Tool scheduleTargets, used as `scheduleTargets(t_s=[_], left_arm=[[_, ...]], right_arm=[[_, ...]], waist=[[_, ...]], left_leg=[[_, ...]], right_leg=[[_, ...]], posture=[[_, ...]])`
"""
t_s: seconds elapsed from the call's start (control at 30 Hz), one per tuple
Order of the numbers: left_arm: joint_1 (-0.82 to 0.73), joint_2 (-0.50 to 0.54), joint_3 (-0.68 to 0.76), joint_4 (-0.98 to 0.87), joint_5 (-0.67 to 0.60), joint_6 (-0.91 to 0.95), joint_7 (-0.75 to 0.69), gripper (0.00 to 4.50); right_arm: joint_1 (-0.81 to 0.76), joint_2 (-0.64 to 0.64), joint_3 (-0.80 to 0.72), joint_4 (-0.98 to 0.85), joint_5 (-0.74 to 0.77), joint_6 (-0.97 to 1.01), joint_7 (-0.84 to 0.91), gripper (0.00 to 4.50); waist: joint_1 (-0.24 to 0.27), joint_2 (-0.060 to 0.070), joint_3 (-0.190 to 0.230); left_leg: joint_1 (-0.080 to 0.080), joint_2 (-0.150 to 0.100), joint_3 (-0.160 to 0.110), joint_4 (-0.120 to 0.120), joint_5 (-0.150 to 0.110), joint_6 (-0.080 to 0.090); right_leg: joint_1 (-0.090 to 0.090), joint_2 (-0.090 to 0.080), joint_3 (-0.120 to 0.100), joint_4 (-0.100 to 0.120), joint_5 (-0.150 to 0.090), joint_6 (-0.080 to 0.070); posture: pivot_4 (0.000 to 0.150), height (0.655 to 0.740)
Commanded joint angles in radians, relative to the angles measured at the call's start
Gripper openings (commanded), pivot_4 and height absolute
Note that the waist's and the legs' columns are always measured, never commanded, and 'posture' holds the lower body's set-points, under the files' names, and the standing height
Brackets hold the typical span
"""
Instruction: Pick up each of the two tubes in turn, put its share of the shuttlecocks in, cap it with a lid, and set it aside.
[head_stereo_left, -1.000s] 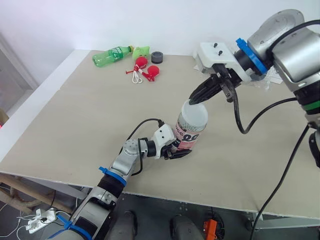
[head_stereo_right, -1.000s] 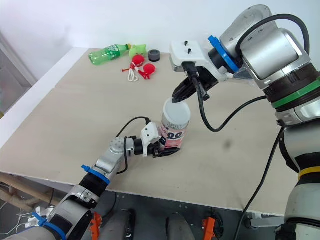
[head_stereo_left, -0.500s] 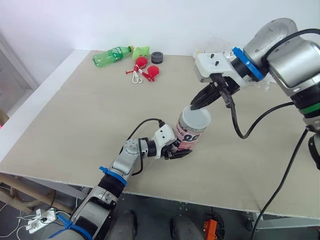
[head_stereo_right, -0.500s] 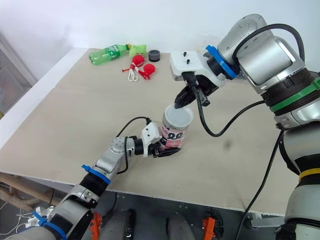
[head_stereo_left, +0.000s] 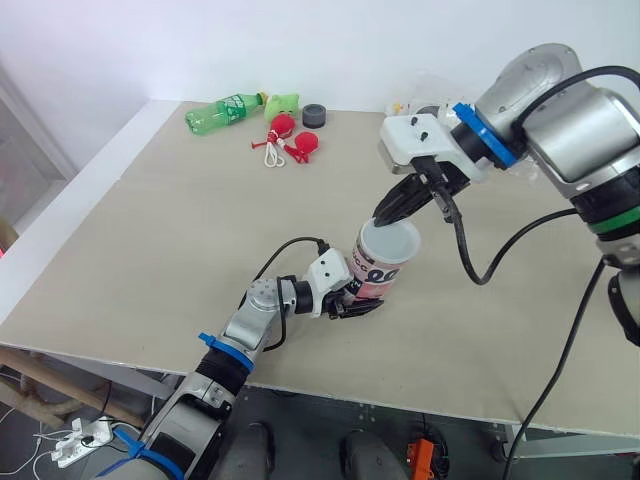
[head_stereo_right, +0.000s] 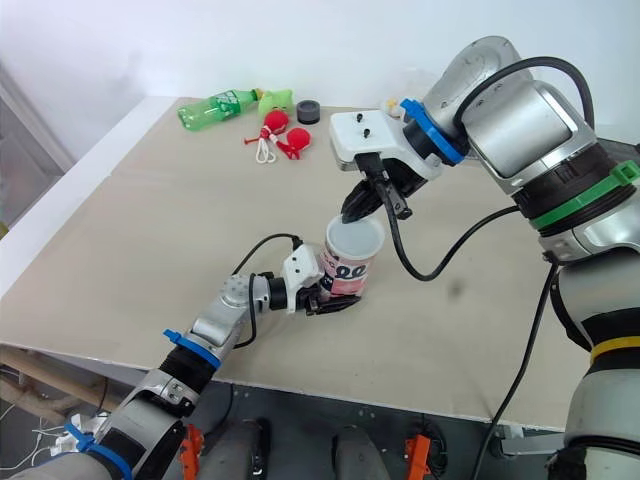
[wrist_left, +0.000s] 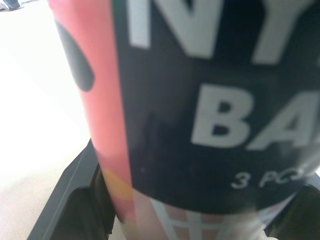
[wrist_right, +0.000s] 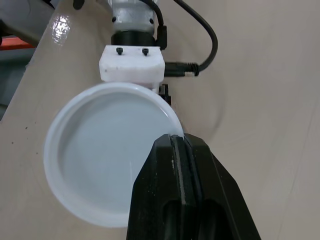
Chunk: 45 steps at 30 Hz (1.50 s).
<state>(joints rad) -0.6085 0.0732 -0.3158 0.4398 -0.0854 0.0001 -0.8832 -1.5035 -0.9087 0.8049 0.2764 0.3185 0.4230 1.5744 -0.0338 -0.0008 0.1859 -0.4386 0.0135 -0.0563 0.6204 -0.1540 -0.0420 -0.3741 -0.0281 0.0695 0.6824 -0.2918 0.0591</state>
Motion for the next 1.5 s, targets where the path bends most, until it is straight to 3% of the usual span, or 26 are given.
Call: scheduleTargets(t_s=[0.03,0.63,1.07,1.5], left_arm=[[0.002,0.002,-0.014,0.008,0.021,0.011,0.002,2.97],[0.006,0.006,-0.016,-0.001,0.021,0.018,0.000,2.97],[0.006,0.008,-0.017,-0.005,0.021,0.022,-0.002,2.97],[0.000,0.010,-0.019,-0.001,0.021,0.023,-0.007,2.97]], right_arm=[[-0.014,0.007,-0.057,-0.019,0.009,0.004,0.040,0.08],[0.008,-0.002,-0.052,0.003,-0.028,-0.051,0.040,0.08],[0.068,-0.012,-0.133,-0.010,0.000,-0.064,0.040,0.08],[0.109,0.024,-0.201,0.003,-0.068,-0.097,0.040,0.08]], waist=[[0.000,0.000,0.000],[0.000,0.000,0.000],[0.000,0.000,0.000],[-0.001,0.000,0.000]], left_leg=[[0.000,0.000,0.000,0.000,0.000,0.000],[0.000,0.000,0.000,0.000,0.000,0.000],[0.000,0.000,0.000,0.000,0.000,0.000],[0.000,0.000,0.000,0.000,0.000,0.000]], right_leg=[[0.000,0.000,0.000,0.000,0.000,0.000],[0.000,0.000,0.000,0.000,0.000,0.000],[0.000,0.000,0.000,0.000,0.000,0.000],[0.000,0.000,0.000,0.000,0.000,0.000]], posture=[[0.150,0.7400],[0.150,0.7400],[0.150,0.7400],[0.150,0.7400]])
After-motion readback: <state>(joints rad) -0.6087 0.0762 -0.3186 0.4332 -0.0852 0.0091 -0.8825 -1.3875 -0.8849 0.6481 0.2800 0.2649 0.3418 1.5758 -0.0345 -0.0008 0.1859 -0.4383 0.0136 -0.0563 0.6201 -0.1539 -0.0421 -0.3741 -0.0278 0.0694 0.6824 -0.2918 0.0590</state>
